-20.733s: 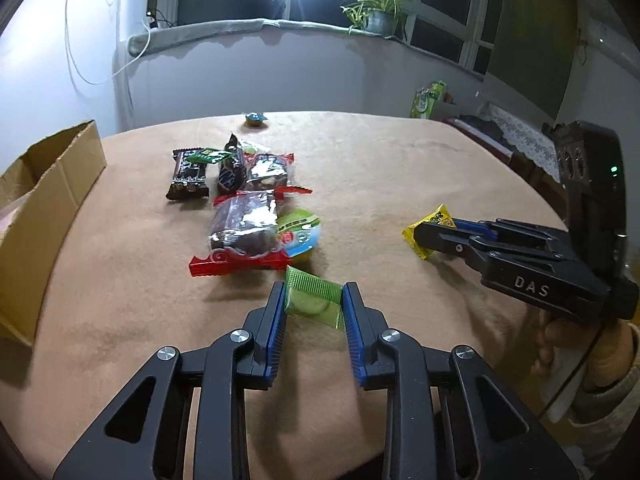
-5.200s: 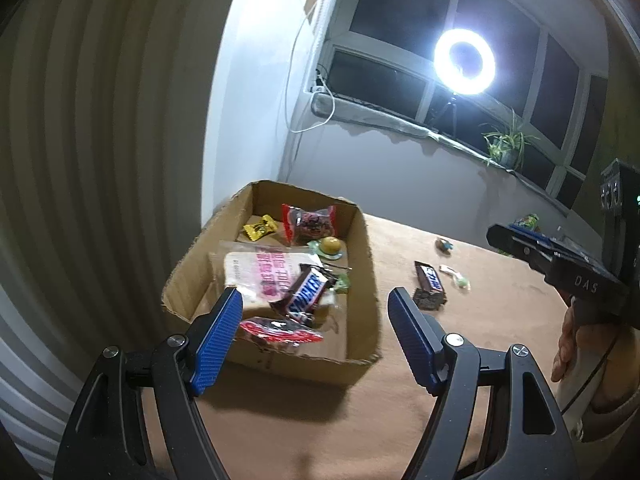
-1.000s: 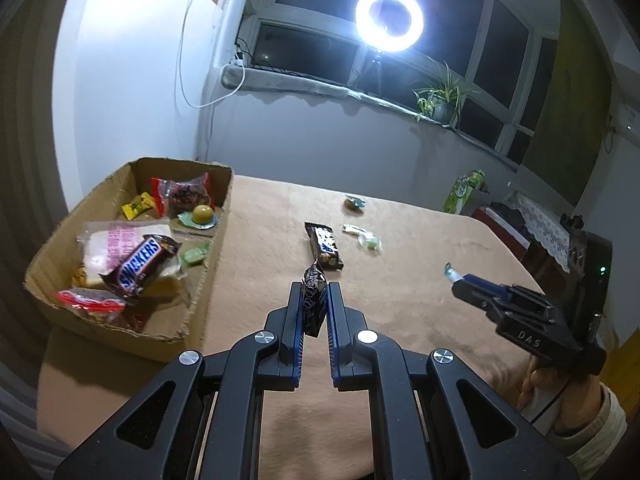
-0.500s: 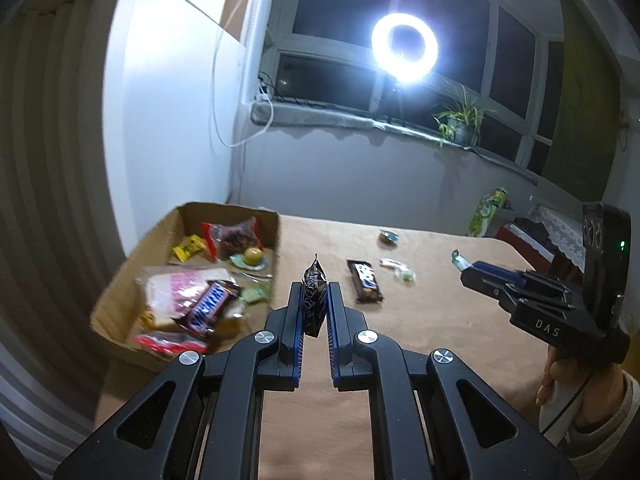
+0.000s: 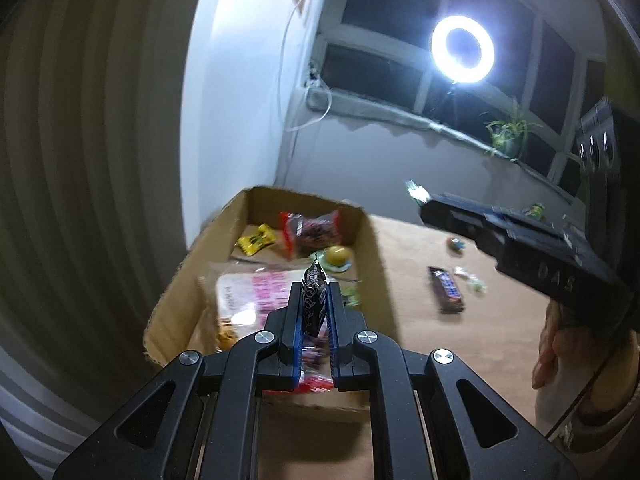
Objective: Organize snacks
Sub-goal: 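Carry the chocolate bar and mint packet into the box and release both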
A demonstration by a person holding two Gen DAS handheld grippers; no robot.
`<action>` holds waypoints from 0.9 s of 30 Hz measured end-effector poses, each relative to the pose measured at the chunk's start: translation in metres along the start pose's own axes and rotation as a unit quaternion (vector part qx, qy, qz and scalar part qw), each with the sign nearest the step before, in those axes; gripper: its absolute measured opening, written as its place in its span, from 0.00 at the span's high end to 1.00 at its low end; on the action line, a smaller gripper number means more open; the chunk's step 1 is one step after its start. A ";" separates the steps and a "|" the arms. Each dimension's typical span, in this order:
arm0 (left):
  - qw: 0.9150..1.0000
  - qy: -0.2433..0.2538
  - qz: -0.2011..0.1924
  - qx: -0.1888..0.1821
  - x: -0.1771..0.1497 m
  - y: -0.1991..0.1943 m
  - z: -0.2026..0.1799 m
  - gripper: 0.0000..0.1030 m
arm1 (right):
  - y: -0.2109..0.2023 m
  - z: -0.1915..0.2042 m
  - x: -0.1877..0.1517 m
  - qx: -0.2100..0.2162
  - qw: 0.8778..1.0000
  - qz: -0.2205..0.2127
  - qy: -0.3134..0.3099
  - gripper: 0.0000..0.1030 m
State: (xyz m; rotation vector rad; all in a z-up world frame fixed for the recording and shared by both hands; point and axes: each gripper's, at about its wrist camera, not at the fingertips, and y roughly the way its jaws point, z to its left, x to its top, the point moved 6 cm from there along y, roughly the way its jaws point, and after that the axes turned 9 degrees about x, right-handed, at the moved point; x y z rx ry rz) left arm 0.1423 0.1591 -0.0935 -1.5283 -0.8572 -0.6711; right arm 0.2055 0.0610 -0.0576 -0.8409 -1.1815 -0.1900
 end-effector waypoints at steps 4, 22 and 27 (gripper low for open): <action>1.000 -0.011 0.027 0.012 -0.010 0.019 0.010 0.52 | 0.028 -0.015 -0.016 0.000 0.999 0.028 0.028 0.52; 0.999 -0.020 0.016 0.021 -0.017 -0.013 0.005 0.27 | -0.040 -0.016 -0.050 -0.020 0.998 -0.004 0.054 0.22; 0.999 0.017 0.003 0.039 -0.008 -0.034 -0.019 0.27 | -0.064 -0.019 -0.058 -0.019 0.998 -0.004 0.066 0.22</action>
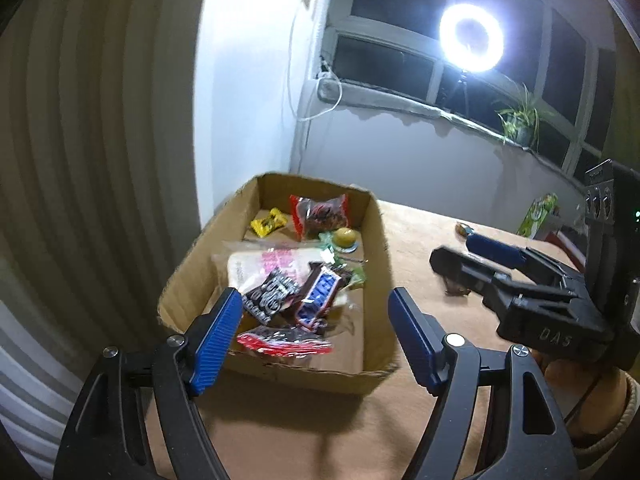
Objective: Organize snacks
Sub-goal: 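Carry the chocolate bar and mint packet into the box and release both, then grasp the blue Snickers bar with the left tool while the right tool grasps the green candy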
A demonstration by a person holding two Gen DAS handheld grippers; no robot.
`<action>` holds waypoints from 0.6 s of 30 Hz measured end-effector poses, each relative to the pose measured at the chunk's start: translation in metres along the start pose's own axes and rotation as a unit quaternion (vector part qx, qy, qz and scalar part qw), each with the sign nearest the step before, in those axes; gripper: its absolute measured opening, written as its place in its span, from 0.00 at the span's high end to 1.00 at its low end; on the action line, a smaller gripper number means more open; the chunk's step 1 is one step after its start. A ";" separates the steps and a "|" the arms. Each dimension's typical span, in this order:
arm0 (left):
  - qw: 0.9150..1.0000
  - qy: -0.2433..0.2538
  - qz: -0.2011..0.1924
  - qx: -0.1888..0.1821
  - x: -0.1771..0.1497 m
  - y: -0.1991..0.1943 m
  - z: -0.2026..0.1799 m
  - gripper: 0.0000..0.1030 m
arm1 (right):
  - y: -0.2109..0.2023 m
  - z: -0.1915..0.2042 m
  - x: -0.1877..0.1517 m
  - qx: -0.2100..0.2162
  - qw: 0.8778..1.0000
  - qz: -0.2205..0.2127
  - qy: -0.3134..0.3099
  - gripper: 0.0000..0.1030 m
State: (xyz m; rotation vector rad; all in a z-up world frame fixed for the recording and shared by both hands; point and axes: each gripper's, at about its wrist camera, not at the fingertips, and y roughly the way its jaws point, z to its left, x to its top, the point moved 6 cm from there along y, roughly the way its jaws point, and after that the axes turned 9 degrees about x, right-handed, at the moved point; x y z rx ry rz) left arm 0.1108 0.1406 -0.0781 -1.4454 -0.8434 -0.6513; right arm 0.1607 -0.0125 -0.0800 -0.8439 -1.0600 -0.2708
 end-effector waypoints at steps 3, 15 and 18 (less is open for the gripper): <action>1.000 0.019 -0.018 0.008 0.009 -0.015 -0.015 0.26 | -0.019 -0.006 -0.006 -0.013 1.000 -0.003 0.001 0.21; 0.995 0.084 -0.060 -0.007 0.023 -0.051 -0.083 0.22 | -0.089 -0.047 -0.024 -0.048 0.997 -0.033 0.040 0.04; 0.993 0.100 -0.060 -0.009 0.020 -0.054 -0.099 0.22 | -0.103 -0.060 -0.029 -0.054 0.996 -0.039 0.051 0.04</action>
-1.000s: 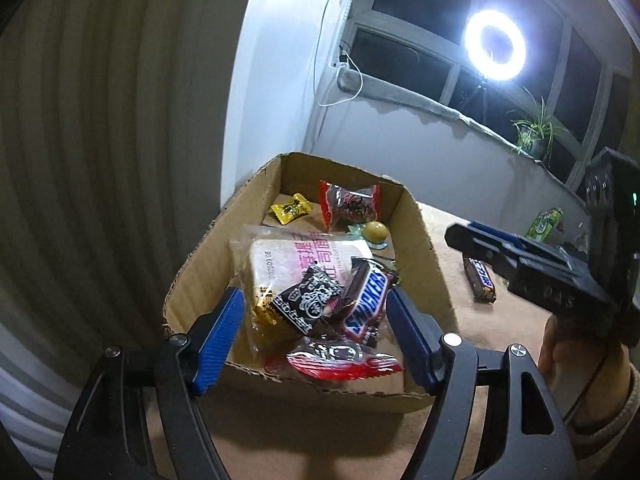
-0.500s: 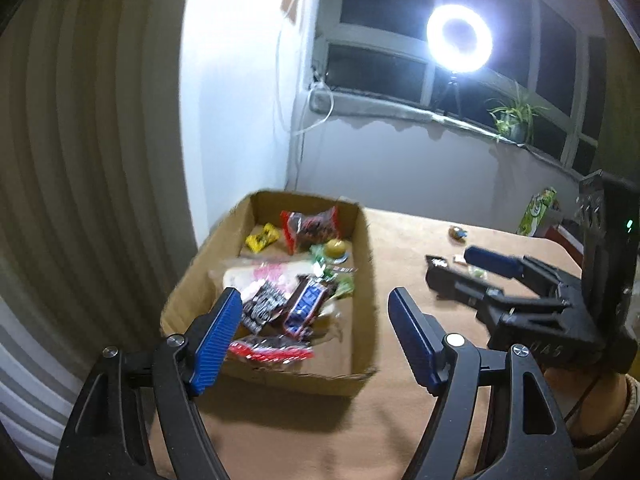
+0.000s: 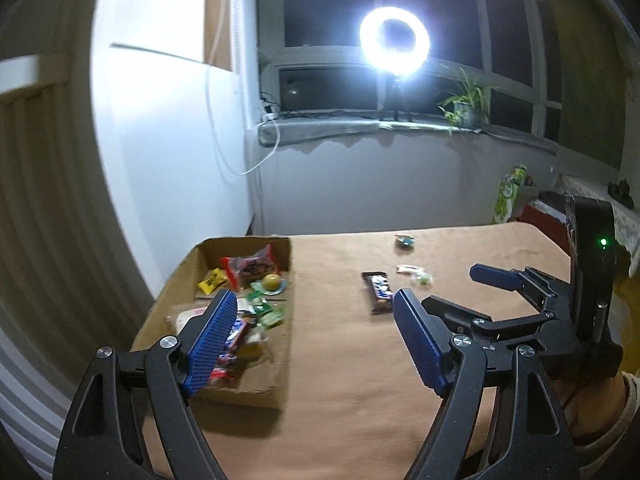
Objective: Organize snacks
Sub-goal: 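Grasp the blue Snickers bar with the left tool while the right tool grasps the green candy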
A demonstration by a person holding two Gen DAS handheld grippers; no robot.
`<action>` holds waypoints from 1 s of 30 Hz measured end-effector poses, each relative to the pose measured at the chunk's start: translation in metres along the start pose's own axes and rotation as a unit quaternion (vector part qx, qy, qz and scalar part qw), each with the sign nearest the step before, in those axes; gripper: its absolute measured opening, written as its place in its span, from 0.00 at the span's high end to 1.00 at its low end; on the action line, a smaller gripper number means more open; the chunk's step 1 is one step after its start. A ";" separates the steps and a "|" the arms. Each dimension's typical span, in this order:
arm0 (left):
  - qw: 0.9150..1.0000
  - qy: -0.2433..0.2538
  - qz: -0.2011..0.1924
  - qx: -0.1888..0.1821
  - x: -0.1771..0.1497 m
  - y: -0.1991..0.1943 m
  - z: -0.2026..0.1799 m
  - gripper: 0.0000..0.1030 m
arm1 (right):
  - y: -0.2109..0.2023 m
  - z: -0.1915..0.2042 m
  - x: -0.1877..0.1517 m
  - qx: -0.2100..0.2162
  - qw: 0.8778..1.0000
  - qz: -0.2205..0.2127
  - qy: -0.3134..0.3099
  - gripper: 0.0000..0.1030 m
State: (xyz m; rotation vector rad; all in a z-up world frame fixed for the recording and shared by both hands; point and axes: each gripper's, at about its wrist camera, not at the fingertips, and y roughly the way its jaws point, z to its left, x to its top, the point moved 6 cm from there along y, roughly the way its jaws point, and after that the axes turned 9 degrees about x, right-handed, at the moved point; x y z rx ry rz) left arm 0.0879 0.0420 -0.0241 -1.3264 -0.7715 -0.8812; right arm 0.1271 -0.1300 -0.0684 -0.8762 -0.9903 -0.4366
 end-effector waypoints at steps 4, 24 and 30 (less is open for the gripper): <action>1.000 0.018 0.001 -0.007 0.002 0.000 -0.023 0.22 | -0.013 -0.022 -0.005 -0.008 1.000 -0.006 0.018 0.04; 0.991 -0.007 0.115 -0.071 -0.044 0.096 -0.083 0.22 | 0.036 -0.125 -0.018 -0.070 0.991 0.116 0.019 0.04; 0.987 -0.026 0.139 -0.079 -0.043 0.138 -0.089 0.22 | 0.071 -0.142 -0.015 -0.063 0.987 0.146 0.015 0.14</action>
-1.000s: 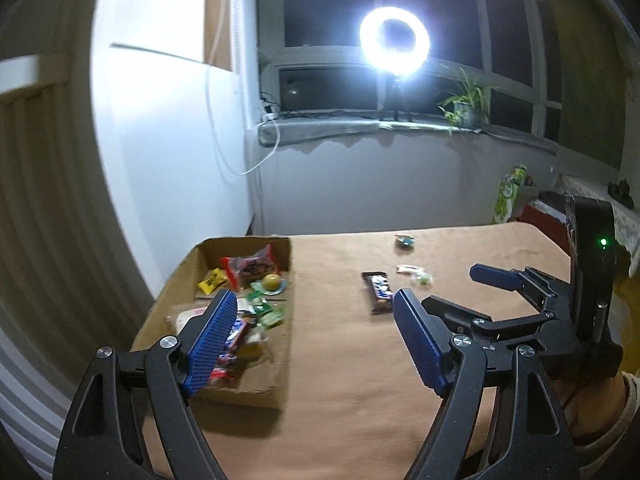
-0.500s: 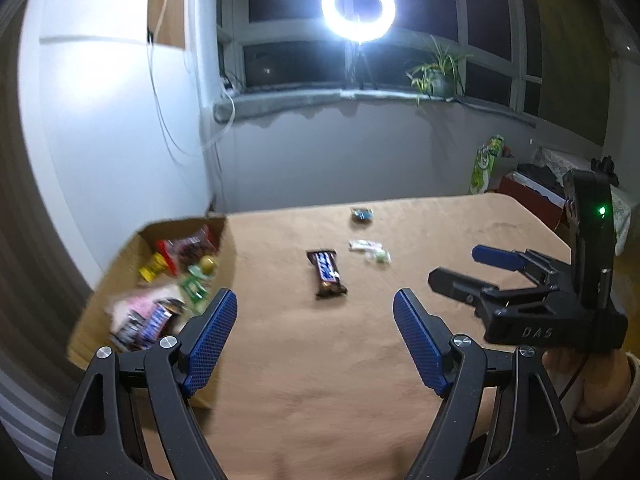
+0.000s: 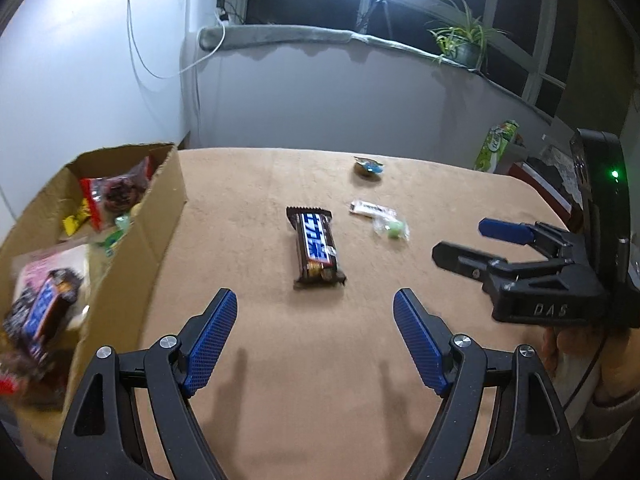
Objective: Organize snacks
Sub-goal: 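Grasp the blue Snickers bar with the left tool while the right tool grasps the green candy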
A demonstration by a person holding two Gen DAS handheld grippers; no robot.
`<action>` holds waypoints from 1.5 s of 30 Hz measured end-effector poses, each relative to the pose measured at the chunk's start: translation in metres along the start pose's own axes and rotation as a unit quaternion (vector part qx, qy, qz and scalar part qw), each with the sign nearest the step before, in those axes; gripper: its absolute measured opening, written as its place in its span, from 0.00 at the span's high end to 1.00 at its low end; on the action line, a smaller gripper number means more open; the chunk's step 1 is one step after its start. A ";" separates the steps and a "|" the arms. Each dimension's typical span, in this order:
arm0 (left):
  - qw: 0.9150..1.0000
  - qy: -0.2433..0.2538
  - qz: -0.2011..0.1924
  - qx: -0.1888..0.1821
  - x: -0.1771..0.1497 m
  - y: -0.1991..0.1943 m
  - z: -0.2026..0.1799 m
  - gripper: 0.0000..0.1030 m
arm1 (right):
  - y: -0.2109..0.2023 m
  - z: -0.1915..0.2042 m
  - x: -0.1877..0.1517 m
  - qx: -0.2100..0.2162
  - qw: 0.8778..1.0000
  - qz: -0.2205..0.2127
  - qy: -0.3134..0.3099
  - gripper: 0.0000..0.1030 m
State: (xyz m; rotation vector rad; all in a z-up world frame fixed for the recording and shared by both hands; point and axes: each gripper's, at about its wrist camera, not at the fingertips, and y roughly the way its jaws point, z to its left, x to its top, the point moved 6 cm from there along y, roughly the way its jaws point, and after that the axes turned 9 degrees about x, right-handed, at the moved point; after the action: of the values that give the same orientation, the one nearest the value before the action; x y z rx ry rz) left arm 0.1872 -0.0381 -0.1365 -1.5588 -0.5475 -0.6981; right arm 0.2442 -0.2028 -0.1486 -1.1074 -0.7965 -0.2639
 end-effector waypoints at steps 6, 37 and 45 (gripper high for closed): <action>1.000 -0.002 0.017 -0.011 0.013 0.038 -0.003 0.22 | 0.028 -0.005 0.006 0.015 0.999 0.028 -0.002 0.21; 0.998 -0.039 0.006 -0.057 -0.024 -0.018 0.011 0.74 | -0.053 0.013 -0.035 0.017 0.998 -0.045 0.033 0.78; 0.998 -0.023 -0.027 -0.051 -0.029 -0.060 0.008 0.74 | -0.088 0.031 -0.043 0.012 0.997 -0.075 0.033 0.78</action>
State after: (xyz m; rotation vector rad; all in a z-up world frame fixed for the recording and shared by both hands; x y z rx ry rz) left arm 0.1255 -0.0223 -0.1159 -1.6639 -0.5976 -0.7422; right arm 0.1514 -0.2236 -0.1103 -1.0130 -0.8226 -0.4148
